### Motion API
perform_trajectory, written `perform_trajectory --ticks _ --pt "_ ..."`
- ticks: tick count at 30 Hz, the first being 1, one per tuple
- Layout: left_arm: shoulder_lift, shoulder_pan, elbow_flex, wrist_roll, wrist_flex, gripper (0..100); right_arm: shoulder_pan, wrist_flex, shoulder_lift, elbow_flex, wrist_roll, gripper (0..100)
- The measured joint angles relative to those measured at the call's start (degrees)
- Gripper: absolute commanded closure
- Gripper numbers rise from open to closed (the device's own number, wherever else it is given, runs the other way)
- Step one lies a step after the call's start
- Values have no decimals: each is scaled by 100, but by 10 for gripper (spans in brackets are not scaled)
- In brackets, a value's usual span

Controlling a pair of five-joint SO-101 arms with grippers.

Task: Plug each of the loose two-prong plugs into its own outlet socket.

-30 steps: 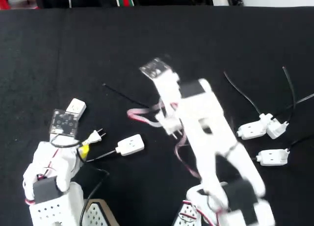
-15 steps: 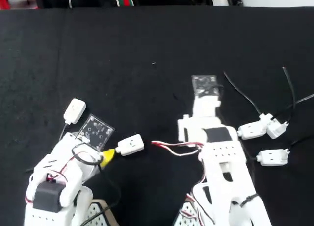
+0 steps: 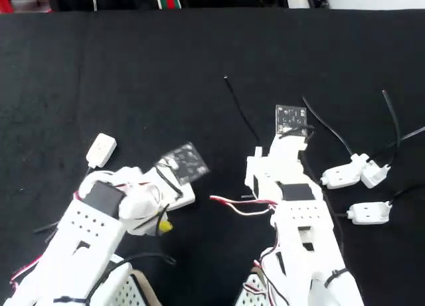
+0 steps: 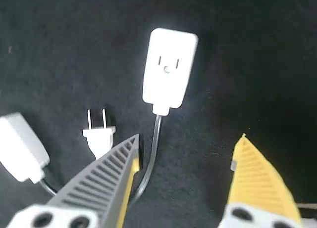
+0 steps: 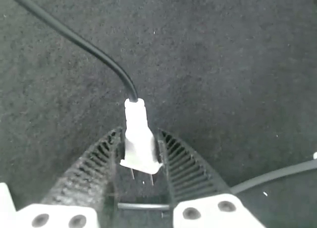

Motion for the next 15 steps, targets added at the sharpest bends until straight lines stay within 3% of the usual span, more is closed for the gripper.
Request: perform_trajectory --ticks 4,9,15 --pt "62 132 114 -589 -114 705 0 -62 0 18 53 987" --pt "62 149 738 -1099 -818 768 0 -79 0 18 141 987" --pt "62 149 765 -1468 -1064 751 -9 -26 0 35 141 987"
